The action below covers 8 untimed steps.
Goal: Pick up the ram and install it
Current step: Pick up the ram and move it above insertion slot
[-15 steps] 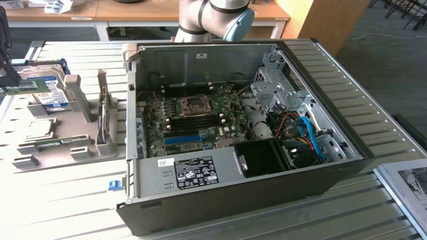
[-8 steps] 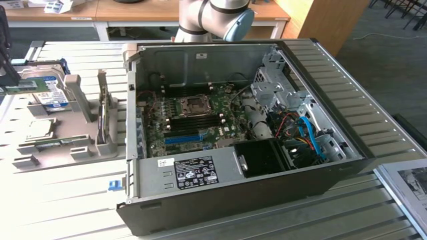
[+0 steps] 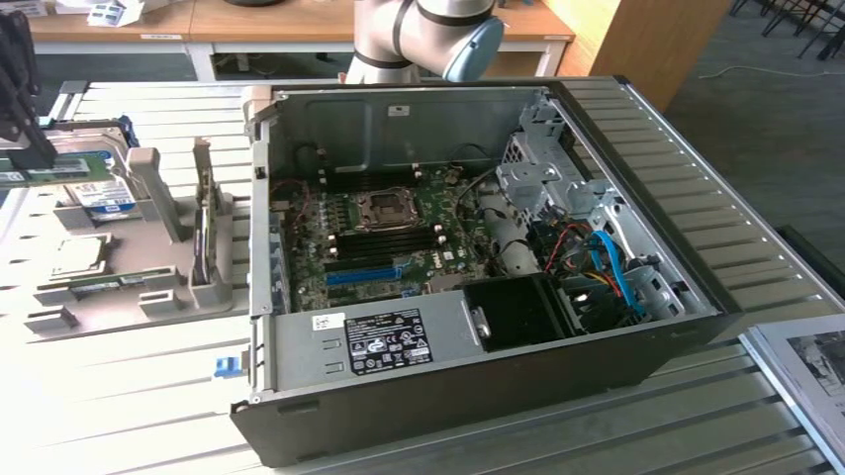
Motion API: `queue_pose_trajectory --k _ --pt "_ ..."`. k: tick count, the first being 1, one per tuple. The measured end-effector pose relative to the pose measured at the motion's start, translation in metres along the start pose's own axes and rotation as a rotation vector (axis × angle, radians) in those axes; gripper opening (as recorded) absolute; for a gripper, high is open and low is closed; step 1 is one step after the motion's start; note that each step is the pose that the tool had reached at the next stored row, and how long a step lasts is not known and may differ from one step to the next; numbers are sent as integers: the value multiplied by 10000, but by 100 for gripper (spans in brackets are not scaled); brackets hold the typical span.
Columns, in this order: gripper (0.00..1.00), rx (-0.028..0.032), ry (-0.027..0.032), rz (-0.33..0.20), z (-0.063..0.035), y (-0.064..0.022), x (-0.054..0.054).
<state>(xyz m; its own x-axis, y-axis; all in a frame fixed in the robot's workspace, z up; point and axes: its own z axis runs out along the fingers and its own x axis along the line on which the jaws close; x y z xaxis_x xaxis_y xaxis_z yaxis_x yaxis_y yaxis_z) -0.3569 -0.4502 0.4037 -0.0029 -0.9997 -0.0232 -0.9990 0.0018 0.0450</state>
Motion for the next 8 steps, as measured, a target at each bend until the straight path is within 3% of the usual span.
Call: queue_pose_trajectory --k 8 --pt "12 0 -1 0 -8 -178 -1"
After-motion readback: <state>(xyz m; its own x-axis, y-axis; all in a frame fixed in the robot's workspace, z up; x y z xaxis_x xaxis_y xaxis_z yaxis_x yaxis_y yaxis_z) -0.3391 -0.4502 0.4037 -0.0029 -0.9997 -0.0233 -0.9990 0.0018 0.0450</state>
